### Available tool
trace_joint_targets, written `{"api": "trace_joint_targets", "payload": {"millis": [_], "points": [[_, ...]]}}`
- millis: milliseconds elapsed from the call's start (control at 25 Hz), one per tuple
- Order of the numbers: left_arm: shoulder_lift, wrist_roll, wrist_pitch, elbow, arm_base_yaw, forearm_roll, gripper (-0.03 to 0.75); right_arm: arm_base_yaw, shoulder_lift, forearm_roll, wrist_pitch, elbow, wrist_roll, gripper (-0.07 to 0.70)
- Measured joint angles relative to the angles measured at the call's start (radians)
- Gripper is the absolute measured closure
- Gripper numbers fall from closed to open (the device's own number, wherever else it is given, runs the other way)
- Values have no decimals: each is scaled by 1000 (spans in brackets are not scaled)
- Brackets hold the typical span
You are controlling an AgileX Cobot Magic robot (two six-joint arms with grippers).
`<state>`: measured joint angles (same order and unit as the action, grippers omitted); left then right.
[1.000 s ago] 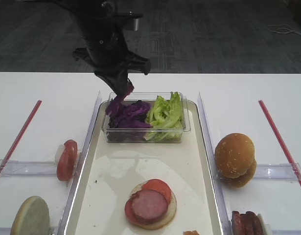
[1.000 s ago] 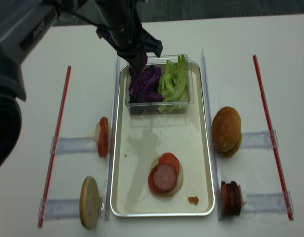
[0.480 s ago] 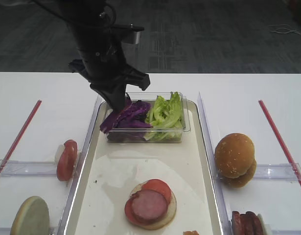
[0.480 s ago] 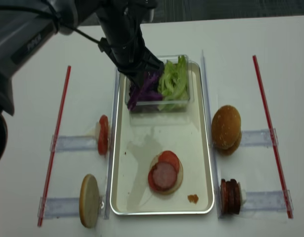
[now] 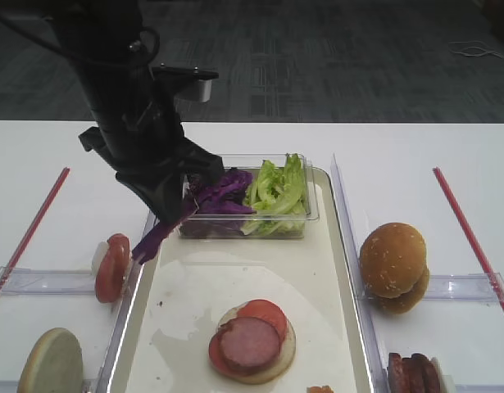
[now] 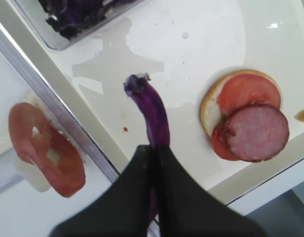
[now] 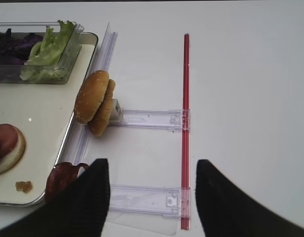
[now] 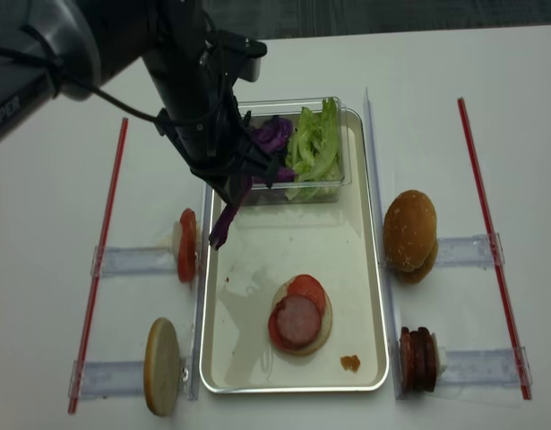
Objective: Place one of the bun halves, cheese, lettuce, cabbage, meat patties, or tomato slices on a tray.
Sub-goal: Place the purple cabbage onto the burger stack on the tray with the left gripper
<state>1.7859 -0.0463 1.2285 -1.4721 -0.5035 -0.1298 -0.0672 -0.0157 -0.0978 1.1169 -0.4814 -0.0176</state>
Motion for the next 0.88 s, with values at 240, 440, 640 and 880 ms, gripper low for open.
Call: {"api": "trace_joint_targets", "payload": {"millis": [240,440,640,880], "points": [[-38,-6,-53,93,-1,-38,694,0,0,0,0,0,0,230],[-60,-9,-93,168,-37,-46,694,0,0,0,0,0,0,230],[-60,-12,-145,226,-120,-46,694,0,0,0,0,0,0,230],[-60,-14,-205,242,-176,-48,694,0,0,0,0,0,0,230]]}}
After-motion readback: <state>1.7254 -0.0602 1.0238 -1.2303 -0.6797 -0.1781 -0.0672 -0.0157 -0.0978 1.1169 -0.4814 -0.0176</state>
